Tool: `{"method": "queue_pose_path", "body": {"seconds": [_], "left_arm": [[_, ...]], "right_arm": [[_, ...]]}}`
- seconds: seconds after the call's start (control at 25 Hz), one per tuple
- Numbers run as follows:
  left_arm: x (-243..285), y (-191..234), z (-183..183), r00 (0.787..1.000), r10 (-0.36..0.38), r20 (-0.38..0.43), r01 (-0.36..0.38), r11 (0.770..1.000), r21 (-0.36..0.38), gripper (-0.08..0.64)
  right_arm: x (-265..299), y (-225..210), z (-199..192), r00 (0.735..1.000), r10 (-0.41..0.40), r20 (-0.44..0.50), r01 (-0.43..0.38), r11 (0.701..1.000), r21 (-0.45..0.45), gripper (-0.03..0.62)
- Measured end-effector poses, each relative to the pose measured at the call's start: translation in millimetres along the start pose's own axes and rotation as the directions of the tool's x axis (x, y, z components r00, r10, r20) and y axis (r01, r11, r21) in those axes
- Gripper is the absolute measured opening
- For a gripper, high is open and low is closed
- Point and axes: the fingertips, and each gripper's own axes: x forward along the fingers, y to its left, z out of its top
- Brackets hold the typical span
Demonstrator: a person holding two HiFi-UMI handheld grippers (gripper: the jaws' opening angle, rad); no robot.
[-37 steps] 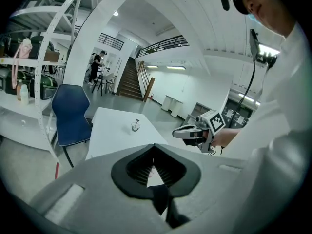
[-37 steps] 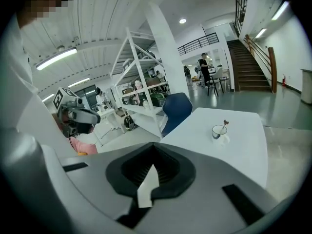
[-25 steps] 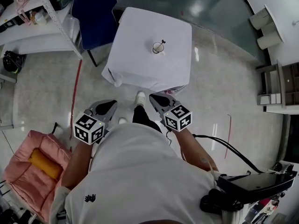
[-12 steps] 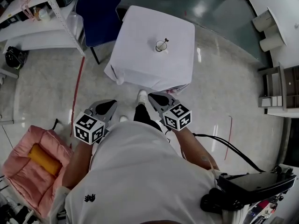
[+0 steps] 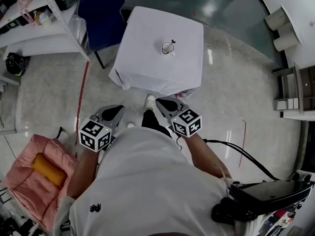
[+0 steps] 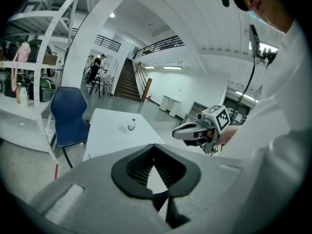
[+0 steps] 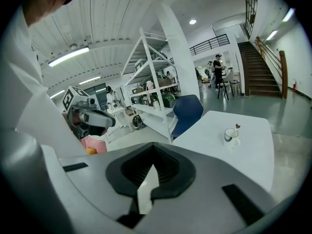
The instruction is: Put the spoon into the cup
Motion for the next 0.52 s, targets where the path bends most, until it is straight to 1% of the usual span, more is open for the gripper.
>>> {"method": "queue_pose_path", "body": {"seconds": [0.32, 0.52], "left_arm": [[15.5, -1.5, 0.1, 0.999, -0.023, -0.023, 0.023, 1.0, -0.005, 0.011], [37.8, 3.3, 2.8, 0.999, -0.039, -0.032, 0.039, 0.999, 0.005, 0.011]], "right_arm": [[-7.6, -12.0, -2.1, 1.0, -0.016, 0.003, 0.016, 1.0, 0.022, 0.008], [-7.1, -30.3, -9.4, 1.0, -0.029, 0.004, 0.028, 0.999, 0.037, 0.008]]}}
